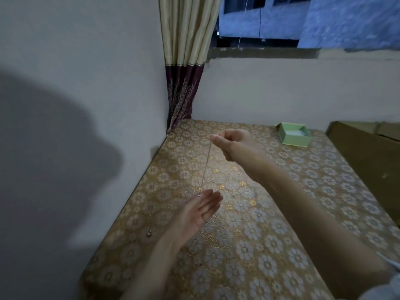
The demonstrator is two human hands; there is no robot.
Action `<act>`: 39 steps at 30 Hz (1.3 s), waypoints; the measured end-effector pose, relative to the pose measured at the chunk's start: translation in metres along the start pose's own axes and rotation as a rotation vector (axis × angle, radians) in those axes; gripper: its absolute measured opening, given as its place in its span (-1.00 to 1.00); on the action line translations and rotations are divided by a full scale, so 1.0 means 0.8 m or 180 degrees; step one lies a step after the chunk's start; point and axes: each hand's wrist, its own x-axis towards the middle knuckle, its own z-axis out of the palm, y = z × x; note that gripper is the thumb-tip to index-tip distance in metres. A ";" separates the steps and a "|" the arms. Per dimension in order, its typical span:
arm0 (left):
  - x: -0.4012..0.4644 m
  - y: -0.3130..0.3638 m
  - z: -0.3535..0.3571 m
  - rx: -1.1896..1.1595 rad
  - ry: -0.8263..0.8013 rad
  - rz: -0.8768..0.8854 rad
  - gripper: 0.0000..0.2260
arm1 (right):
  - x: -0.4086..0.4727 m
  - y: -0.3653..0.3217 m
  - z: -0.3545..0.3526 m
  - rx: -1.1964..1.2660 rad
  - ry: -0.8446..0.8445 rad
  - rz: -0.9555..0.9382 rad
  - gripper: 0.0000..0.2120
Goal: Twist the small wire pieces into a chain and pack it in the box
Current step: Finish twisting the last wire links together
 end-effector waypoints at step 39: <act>0.178 -0.046 0.193 0.3896 -0.0001 -0.0940 -0.70 | 0.009 0.151 -0.204 0.1149 0.0695 0.2049 -0.67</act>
